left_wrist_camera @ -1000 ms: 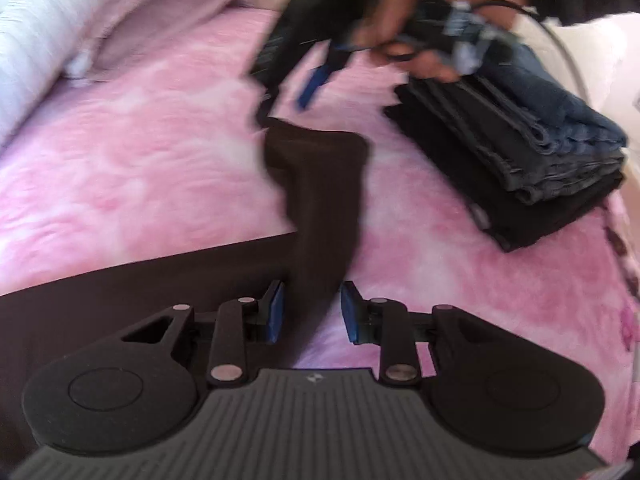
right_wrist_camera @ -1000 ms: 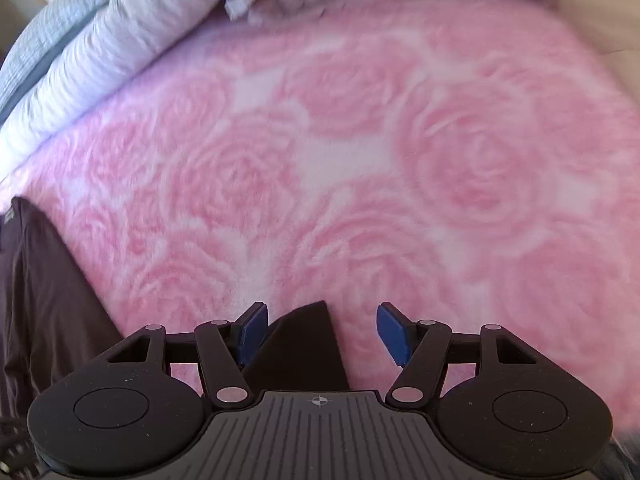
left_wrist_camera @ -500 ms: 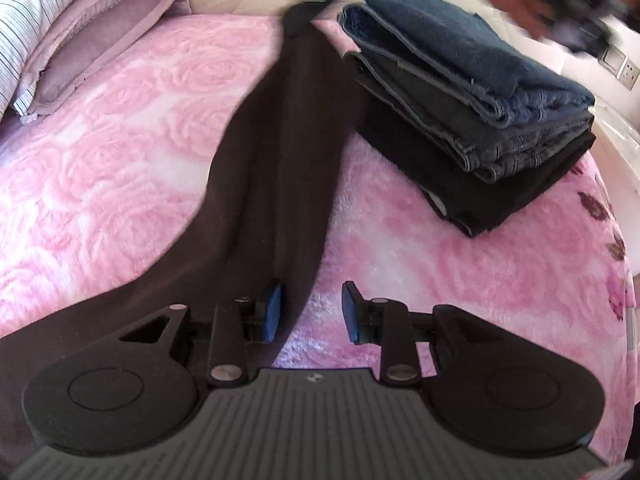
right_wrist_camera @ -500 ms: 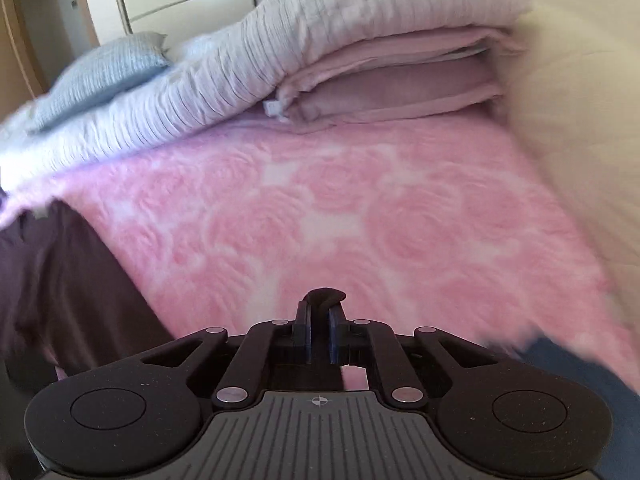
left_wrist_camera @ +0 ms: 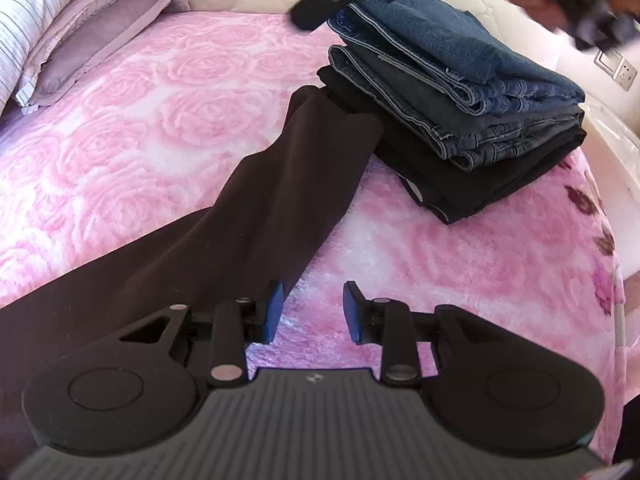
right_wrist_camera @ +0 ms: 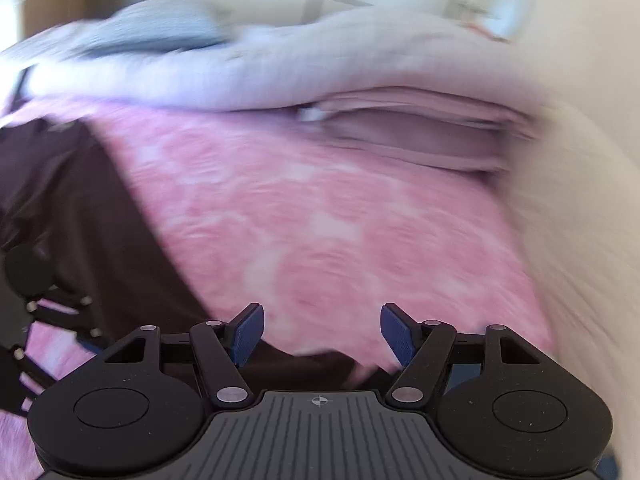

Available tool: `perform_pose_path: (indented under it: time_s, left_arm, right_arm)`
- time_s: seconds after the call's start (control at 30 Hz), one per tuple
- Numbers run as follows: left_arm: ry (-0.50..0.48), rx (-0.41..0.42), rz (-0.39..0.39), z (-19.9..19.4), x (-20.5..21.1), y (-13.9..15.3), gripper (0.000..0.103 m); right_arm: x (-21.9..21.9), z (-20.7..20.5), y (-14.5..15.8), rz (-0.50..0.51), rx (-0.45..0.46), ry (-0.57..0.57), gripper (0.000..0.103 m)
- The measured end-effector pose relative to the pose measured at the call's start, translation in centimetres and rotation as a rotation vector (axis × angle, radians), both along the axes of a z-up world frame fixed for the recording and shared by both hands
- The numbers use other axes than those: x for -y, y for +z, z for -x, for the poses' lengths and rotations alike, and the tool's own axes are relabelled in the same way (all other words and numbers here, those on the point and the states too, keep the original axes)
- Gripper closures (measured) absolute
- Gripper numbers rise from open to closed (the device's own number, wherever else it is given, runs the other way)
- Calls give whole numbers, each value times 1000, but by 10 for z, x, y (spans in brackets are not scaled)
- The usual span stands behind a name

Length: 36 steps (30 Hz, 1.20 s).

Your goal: Fold clothes

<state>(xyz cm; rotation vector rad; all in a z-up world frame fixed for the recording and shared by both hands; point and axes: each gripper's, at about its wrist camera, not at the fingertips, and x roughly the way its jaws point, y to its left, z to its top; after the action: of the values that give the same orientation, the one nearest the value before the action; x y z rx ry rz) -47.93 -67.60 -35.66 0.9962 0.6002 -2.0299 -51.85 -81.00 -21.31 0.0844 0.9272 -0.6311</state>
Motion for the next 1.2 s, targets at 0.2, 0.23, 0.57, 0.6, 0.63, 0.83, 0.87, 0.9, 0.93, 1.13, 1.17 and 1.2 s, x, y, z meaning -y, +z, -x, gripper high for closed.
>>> perform_pose_path:
  time_s: [0.2, 0.23, 0.57, 0.6, 0.63, 0.83, 0.87, 0.9, 0.93, 1.13, 1.17, 1.2]
  left_arm:
    - [45, 4, 3, -3, -5, -6, 75]
    - [51, 5, 4, -3, -5, -8, 75]
    - [117, -30, 19, -9, -10, -8, 75]
    - [124, -33, 25, -11, -11, -6, 75]
    - [130, -30, 28, -14, -12, -4, 75]
    - [161, 109, 81, -34, -28, 4, 75]
    - [156, 141, 96, -38, -31, 4, 75]
    - [153, 176, 110, -42, -34, 5, 75]
    - [151, 214, 125, -47, -38, 5, 74]
    - [203, 528, 203, -99, -64, 4, 74]
    - [203, 564, 193, -108, -66, 1, 74]
    - [197, 597, 183, -116, -67, -2, 73]
  right_arm:
    - [62, -57, -54, -260, -279, 258, 35]
    - [69, -63, -64, -299, -331, 286, 35]
    - [115, -59, -89, -505, -405, 206, 97]
    - [122, -53, -81, -466, -367, 139, 96]
    - [127, -46, -72, -424, -330, 80, 96]
    - [86, -24, -29, -268, -223, 71, 95]
    - [67, -22, -27, -251, -216, 102, 94]
    - [45, -21, -26, -230, -212, 136, 83]
    - [24, -21, -29, -212, -221, 168, 72]
    - [-79, -15, -75, -70, -338, 318, 30]
    - [-88, -14, -85, -40, -359, 326, 30]
    - [-96, -12, -95, -16, -376, 332, 30]
